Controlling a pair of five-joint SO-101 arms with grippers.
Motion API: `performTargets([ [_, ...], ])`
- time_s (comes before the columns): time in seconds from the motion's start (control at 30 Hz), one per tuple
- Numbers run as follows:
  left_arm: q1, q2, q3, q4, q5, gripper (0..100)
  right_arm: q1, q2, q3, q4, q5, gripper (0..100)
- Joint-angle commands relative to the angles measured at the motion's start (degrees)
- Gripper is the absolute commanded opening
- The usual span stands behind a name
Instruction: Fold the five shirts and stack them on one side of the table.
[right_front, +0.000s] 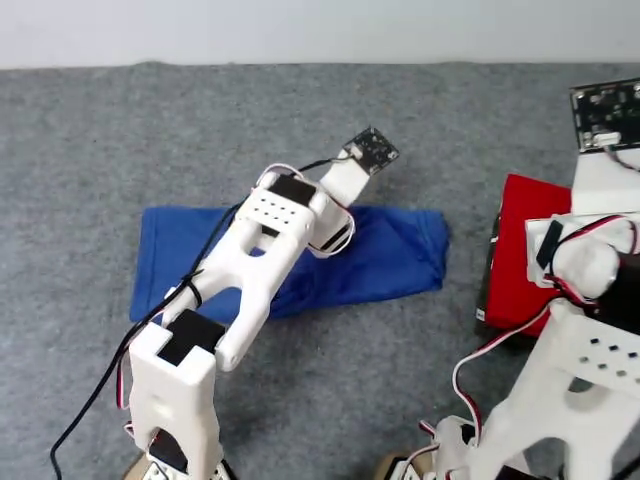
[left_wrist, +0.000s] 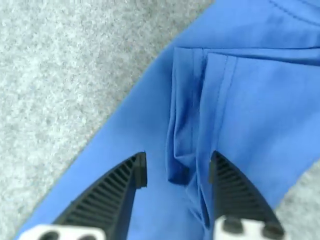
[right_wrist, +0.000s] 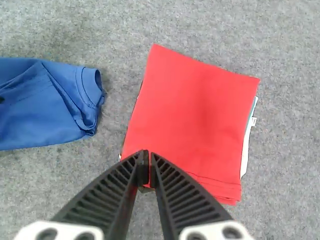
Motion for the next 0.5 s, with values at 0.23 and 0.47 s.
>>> performTargets([
  [0.23, 0.35, -0.88, -10.07, 17.14, -1.05, 14, 0.48, -1.63, -0.18, 1.27, -0.7, 1.4],
  [0.47, 0.26, -0.18, -6.9, 19.25, -3.69, 12, 0.48, -1.19, -0.09, 1.36, -0.7, 1.3],
])
